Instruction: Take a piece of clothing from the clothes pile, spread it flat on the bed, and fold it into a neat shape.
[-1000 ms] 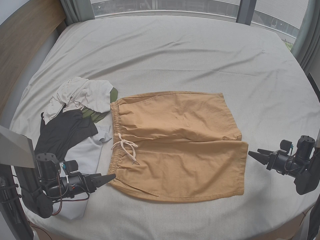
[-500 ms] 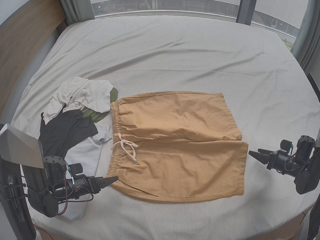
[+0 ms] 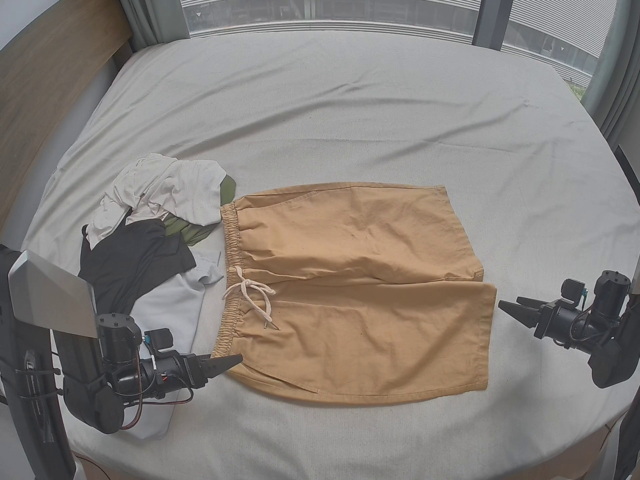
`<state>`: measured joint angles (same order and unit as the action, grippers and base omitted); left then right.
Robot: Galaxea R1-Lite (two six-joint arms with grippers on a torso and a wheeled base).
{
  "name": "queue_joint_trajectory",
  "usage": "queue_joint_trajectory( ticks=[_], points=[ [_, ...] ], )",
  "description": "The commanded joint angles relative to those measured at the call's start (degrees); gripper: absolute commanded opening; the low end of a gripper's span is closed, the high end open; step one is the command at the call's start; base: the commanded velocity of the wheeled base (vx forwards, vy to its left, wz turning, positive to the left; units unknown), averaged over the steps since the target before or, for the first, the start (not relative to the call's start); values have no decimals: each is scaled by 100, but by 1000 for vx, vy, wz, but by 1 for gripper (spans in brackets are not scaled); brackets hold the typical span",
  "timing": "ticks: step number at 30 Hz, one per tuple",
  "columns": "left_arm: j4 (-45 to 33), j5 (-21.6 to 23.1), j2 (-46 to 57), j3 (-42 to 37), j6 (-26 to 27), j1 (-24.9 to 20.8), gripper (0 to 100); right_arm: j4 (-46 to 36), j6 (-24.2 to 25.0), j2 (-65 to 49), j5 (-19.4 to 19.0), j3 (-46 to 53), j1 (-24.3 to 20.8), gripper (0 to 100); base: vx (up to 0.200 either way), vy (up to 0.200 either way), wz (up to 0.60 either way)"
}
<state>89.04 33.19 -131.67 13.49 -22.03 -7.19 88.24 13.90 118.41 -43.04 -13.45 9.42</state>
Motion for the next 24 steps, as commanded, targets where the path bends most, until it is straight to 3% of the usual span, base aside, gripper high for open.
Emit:
queue_joint_trajectory(
  ticks=[1,19,24],
  points=[
    [8,-15,-148,109,6,-1,0,1,-1,16,-2,17,-2,100,0,0,0],
    [8,3,-148,127,14,25,0,-8,-107,385,-29,659,-151,100,0,0,0],
    [17,3,-148,118,23,7,0,-8,-818,851,-46,967,-160,100,0,0,0]
  ],
)
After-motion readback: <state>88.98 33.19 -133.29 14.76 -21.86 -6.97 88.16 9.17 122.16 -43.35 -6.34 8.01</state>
